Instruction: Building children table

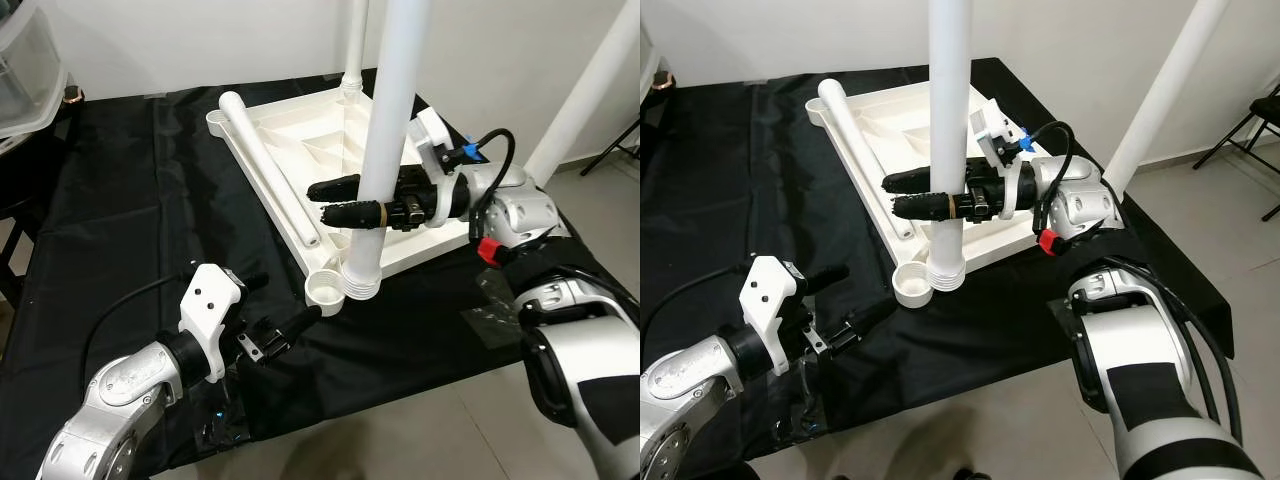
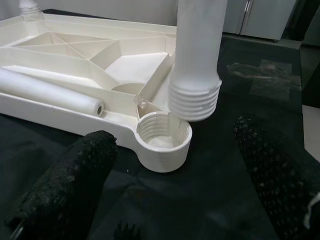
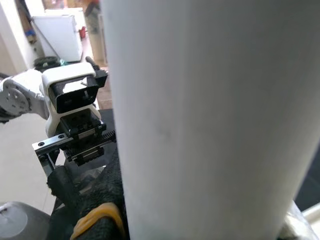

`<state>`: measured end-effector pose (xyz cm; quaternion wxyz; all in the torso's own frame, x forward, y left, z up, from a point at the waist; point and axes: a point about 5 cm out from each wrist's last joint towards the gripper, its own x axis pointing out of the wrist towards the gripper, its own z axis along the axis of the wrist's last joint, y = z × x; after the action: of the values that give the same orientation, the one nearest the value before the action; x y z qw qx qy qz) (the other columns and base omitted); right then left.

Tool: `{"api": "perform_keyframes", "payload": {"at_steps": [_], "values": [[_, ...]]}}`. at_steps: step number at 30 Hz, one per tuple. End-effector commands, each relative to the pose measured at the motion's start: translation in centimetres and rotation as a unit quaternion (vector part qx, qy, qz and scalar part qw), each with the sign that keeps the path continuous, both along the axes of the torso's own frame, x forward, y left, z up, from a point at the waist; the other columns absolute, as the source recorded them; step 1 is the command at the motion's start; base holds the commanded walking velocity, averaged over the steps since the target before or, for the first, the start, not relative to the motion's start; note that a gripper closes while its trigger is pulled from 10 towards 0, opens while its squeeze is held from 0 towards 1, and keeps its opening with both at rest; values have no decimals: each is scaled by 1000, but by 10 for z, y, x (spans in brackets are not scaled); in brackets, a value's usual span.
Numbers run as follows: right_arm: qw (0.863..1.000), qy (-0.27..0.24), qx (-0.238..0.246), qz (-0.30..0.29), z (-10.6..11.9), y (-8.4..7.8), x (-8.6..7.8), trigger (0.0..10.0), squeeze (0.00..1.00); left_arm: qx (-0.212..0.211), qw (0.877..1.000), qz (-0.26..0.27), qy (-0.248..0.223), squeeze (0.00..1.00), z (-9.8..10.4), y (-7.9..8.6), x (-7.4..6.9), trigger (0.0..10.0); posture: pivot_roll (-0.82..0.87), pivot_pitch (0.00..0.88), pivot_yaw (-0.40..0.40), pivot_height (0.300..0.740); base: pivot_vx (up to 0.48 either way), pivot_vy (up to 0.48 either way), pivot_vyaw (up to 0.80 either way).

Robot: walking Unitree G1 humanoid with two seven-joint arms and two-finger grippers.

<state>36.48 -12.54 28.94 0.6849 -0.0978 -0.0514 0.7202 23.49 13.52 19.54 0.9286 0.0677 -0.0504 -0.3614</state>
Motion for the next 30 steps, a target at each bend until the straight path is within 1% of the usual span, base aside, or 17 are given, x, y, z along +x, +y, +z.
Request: {"api": "perform_keyframes", "payload": {"at_steps": [1, 3, 5, 10, 16, 21, 23, 26, 28, 30], "values": [[1000, -20, -13, 16, 2, 6, -1, 10000, 0, 4, 1000, -4, -4, 0, 1, -3, -4, 10000, 113, 199, -63, 740, 0, 0, 0], [999, -25, -15, 17, 2, 6, -1, 10000, 0, 4, 1000, -2, -5, 0, 2, -3, -4, 10000, 113, 199, -63, 740, 0, 0, 0], [999, -41, -4, -3, 5, 10, 3, 10000, 0, 2, 1000, -1, -9, 0, 4, -4, -3, 10000, 115, 194, -69, 740, 0, 0, 0], [999, -47, 9, -17, 9, 12, 6, 10000, 0, 1, 1000, 1, -13, 0, 6, -4, -3, 10000, 114, 191, -70, 740, 0, 0, 0], [999, -48, 23, -9, 13, 13, 6, 10000, 0, 0, 1000, 7, -18, 0, 10, -2, 1, 10000, 114, 196, -75, 740, 0, 0, 0], [998, -44, 37, 3, 13, 14, 5, 10000, 0, 1, 1000, 8, -19, 0, 10, -1, 1, 10000, 118, 200, -75, 740, 0, 0, 0], [997, -41, 58, 19, 14, 18, 3, 10000, 0, 5, 1000, 10, -24, 0, 12, 0, 1, 10000, 122, 206, -74, 740, 0, 0, 0], [997, -39, 66, 22, 14, 20, 3, 10000, 0, 4, 1000, 11, -26, 0, 14, 0, 2, 10000, 124, 211, -74, 740, 0, 0, 0], [996, -38, 74, 21, 12, 25, 4, 10000, 0, 2, 999, 14, -30, 0, 17, 0, 2, 10000, 128, 215, -76, 740, 0, 0, 0], [996, -35, 77, 20, 10, 27, 4, 10000, 0, 1, 999, 15, -31, 0, 17, 0, 2, 10000, 128, 215, -76, 740, 0, 0, 0]]}}
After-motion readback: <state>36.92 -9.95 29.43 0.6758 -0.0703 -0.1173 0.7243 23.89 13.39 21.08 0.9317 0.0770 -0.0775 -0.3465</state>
